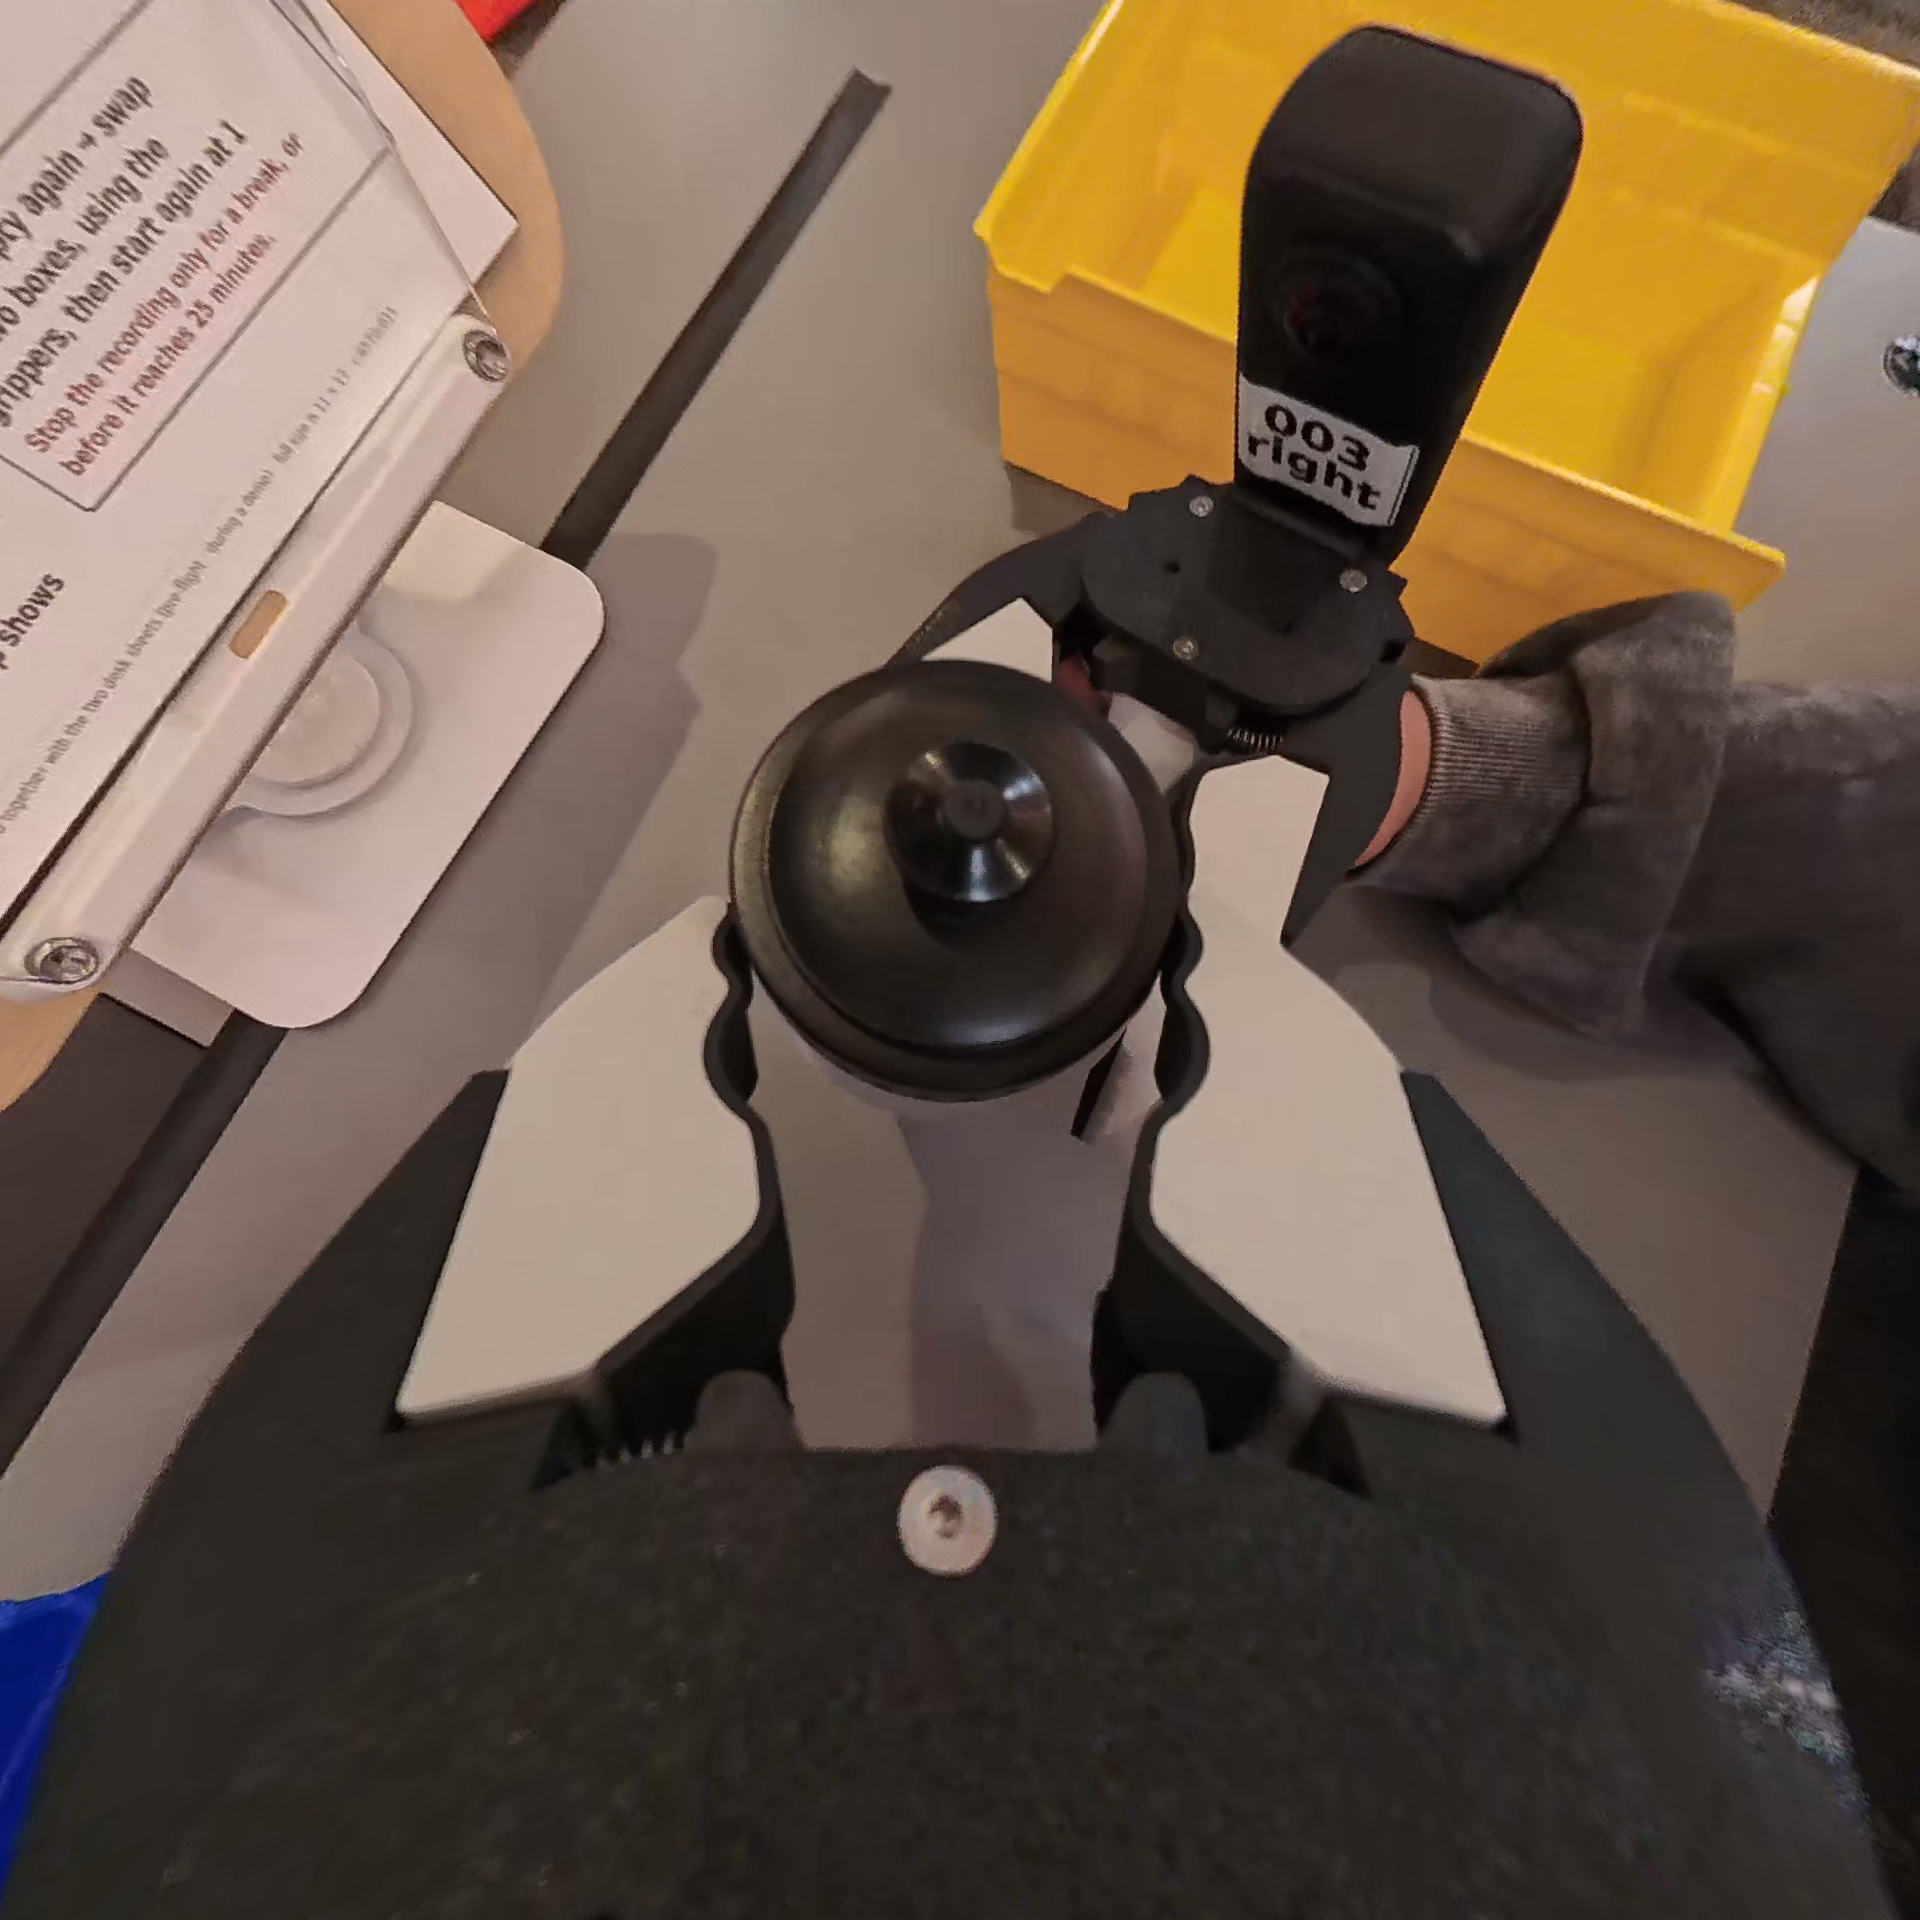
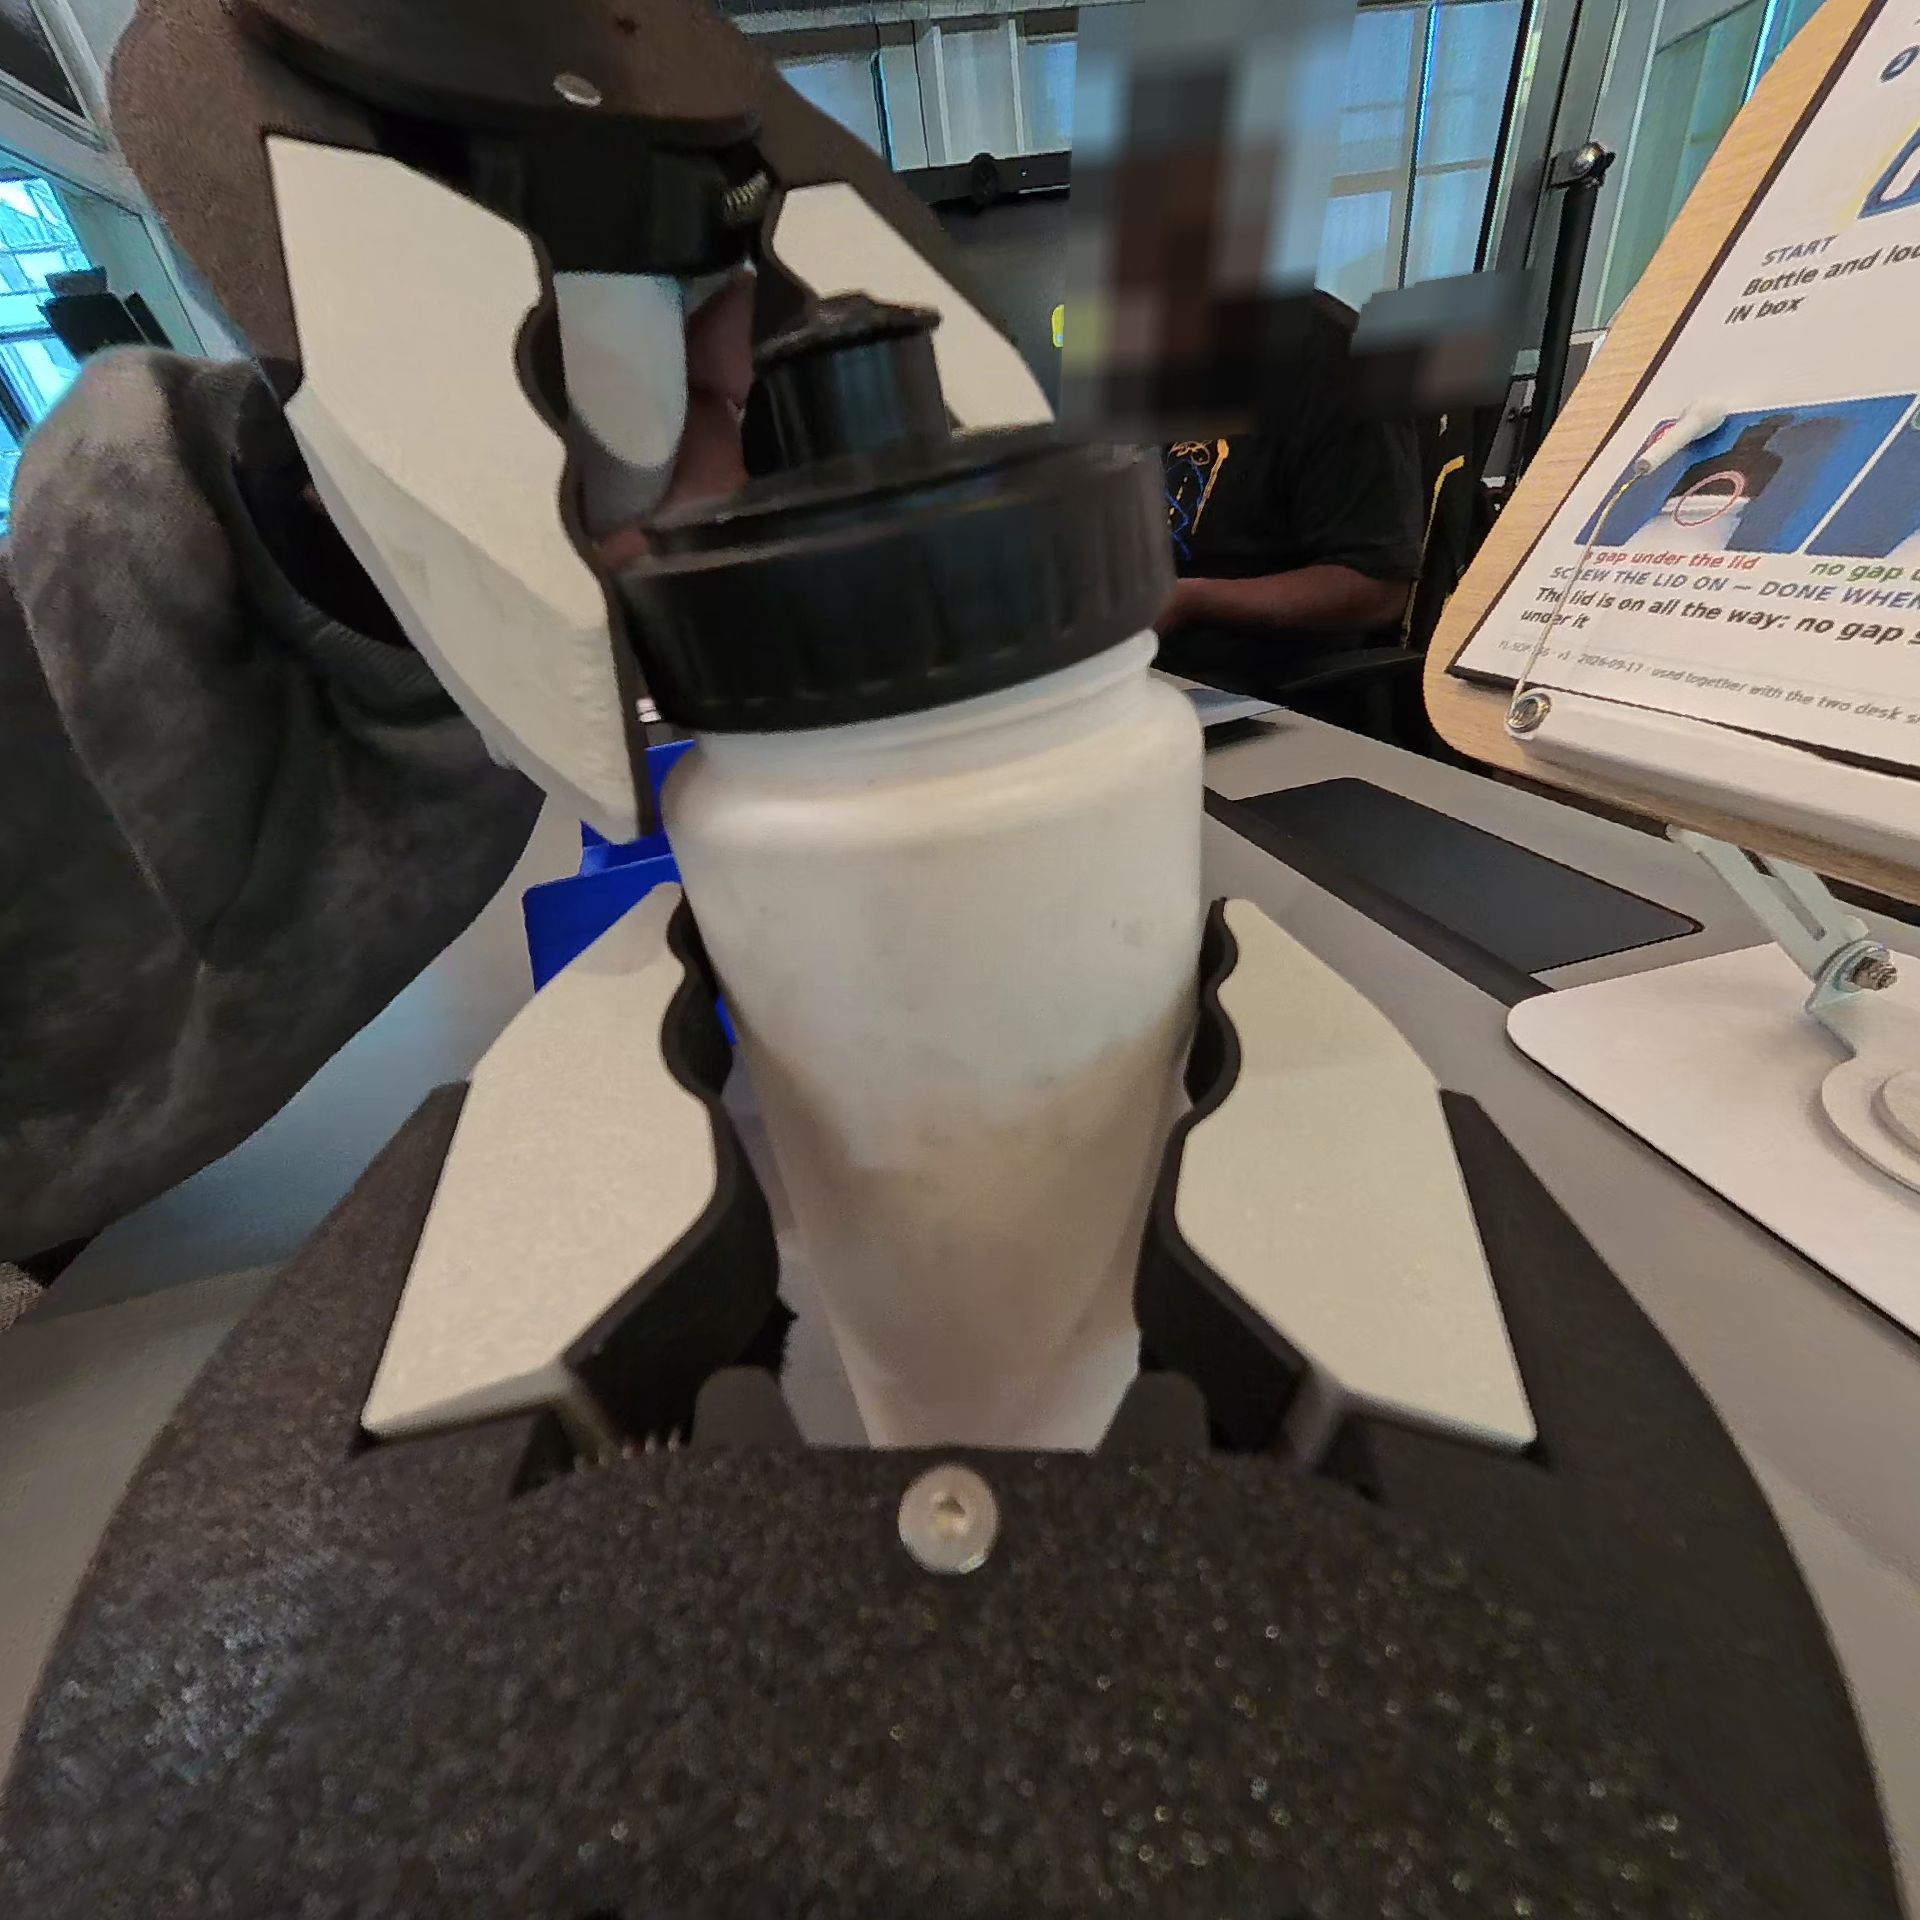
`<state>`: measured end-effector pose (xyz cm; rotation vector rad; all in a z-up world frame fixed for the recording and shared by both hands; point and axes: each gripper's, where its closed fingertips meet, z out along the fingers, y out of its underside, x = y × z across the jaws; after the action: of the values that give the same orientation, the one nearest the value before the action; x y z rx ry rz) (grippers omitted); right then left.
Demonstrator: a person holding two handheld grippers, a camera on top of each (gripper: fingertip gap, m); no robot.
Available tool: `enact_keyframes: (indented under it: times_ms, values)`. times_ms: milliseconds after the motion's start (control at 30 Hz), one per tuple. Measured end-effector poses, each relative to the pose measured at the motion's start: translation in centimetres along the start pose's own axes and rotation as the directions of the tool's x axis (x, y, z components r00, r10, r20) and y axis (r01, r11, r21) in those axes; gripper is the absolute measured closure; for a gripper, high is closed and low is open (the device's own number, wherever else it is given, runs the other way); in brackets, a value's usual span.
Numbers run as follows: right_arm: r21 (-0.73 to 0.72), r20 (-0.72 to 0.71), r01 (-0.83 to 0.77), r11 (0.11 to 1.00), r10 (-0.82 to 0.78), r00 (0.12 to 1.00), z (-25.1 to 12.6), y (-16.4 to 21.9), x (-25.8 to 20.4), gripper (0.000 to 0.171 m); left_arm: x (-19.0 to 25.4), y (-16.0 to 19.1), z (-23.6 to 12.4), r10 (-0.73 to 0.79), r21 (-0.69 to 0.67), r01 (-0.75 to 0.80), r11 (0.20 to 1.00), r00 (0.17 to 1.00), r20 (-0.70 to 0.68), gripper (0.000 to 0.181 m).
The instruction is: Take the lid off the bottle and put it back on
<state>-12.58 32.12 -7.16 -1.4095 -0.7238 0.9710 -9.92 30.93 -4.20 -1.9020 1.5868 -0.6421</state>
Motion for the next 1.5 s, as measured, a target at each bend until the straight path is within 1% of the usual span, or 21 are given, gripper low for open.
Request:
enact_keyframes:
  times_ms: [233,300,400,467,533,600,633,700,733,833,867,900,967,1033,1100,1167,1267,1367,1433,1500]
  values:
    - [-0.001,0.001,-0.001,1.000,0.001,1.000,0.0,0.0,0.0,0.084,0.1,0.3,-0.1,0.026,-0.059,-0.031,0.998,0.996,-0.080,0.106]
    - [0.000,-0.001,-0.001,1.000,0.001,1.000,0.1,0.0,0.0,0.084,0.0,0.2,0.0,0.042,-0.042,-0.045,0.998,0.996,-0.082,0.105]
    - [0.000,0.001,-0.001,1.000,0.001,1.000,0.0,0.0,0.0,0.084,-0.2,0.1,-0.1,0.069,0.026,-0.068,0.997,0.996,-0.052,0.102]
    - [0.001,0.003,0.001,1.000,-0.001,1.000,0.0,0.0,0.0,0.084,-0.4,0.0,-0.3,0.030,0.108,-0.028,0.994,0.999,-0.021,0.095]
    - [0.001,0.002,0.000,1.000,0.000,1.000,0.0,0.0,0.0,0.083,0.0,-0.9,-0.3,-0.088,0.249,0.091,0.964,0.996,-0.020,0.091]
    - [0.005,0.002,-0.001,1.000,0.001,1.000,0.0,0.0,0.0,0.083,-0.1,-1.3,0.0,-0.201,0.372,0.166,0.913,0.978,0.058,0.081]
    - [0.006,0.003,-0.001,1.000,0.001,1.000,0.1,0.0,0.0,0.083,-0.1,-1.2,0.2,-0.241,0.416,0.178,0.892,0.965,0.104,0.083]
    - [0.005,0.003,-0.001,1.000,0.001,1.000,0.1,0.0,0.0,0.083,-0.3,-0.9,0.3,-0.322,0.488,0.185,0.853,0.922,0.215,0.079]
    - [0.005,0.003,-0.002,1.000,0.002,1.000,0.1,0.0,0.0,0.083,-0.3,-0.9,0.2,-0.362,0.528,0.185,0.829,0.897,0.255,0.081]
    - [0.007,0.002,-0.003,1.000,0.003,1.000,0.1,0.0,0.0,0.083,-0.5,-1.1,-0.5,-0.464,0.626,0.177,0.759,0.822,0.330,0.095]
    - [0.006,0.002,-0.002,1.000,0.002,1.000,0.1,0.0,0.0,0.083,-0.5,-1.3,-0.8,-0.483,0.654,0.166,0.738,0.806,0.342,0.101]
    - [0.006,0.002,-0.003,1.000,0.003,1.000,0.1,0.0,0.0,0.083,-0.6,-1.4,-1.0,-0.495,0.670,0.151,0.727,0.791,0.359,0.111]
    - [0.007,0.000,-0.002,1.000,0.002,1.000,0.1,0.0,0.0,0.083,-0.5,-1.5,-1.1,-0.476,0.665,0.124,0.737,0.793,0.380,0.112]
    - [0.009,-0.003,-0.007,1.000,0.007,1.000,-0.1,-0.1,0.1,0.083,-0.5,-1.5,-1.0,-0.409,0.623,0.103,0.775,0.833,0.372,0.113]
    - [0.004,0.001,-0.002,1.000,0.002,1.000,-0.1,0.0,0.0,0.083,-0.3,-1.4,-1.0,-0.321,0.580,0.091,0.810,0.896,0.308,0.113]
    - [0.001,0.004,0.002,1.000,-0.002,1.000,0.1,0.0,-0.1,0.084,-0.2,-1.1,-1.1,-0.235,0.534,0.092,0.841,0.950,0.207,0.113]
    - [0.002,0.015,0.001,1.000,-0.001,1.000,0.2,0.0,-0.2,0.084,-0.1,-0.8,-1.2,-0.056,0.445,0.026,0.895,0.997,0.055,0.113]
    - [0.001,0.021,0.002,1.000,-0.002,1.000,0.2,0.0,-0.2,0.083,0.0,-0.5,-1.2,0.112,0.356,-0.055,0.933,0.984,-0.141,0.113]
    - [-0.002,0.020,0.001,1.000,-0.001,1.000,0.3,0.1,-0.2,0.083,0.1,-0.2,-1.1,0.186,0.302,-0.096,0.948,0.940,-0.285,0.113]
    - [0.001,0.029,-0.003,1.000,0.003,1.000,0.3,0.0,-0.2,0.083,0.1,-0.3,-1.2,0.258,0.307,-0.140,0.941,0.885,-0.387,0.113]
